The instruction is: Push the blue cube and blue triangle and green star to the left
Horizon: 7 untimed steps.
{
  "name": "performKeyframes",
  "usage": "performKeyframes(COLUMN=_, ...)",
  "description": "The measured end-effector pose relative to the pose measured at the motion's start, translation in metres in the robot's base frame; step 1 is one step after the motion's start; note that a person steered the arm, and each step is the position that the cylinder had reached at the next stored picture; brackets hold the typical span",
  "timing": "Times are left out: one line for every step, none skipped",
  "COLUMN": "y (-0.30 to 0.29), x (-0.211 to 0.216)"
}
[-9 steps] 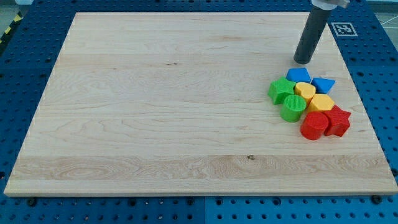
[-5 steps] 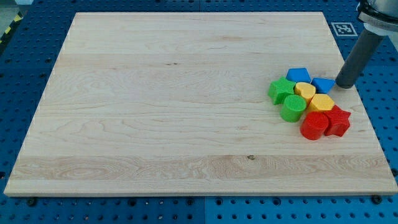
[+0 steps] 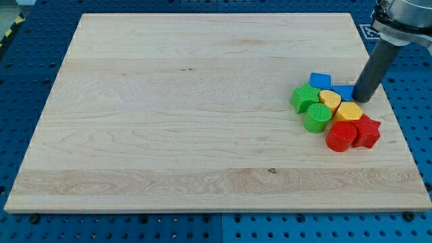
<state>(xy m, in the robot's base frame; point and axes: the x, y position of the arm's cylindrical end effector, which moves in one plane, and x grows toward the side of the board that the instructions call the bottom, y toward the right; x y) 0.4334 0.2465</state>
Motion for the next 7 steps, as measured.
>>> performKeyframes(y=-0.022, x=-0.015)
performKeyframes(y=-0.035, x=-0.015)
performKeyframes(y=-0.045, x=-0.015)
performKeyframes(y=-0.050, x=-0.015)
performKeyframes(y=-0.059, x=-0.017)
performKeyframes(y=-0.069, x=-0.030)
performKeyframes(y=-0.080, x=-0.038)
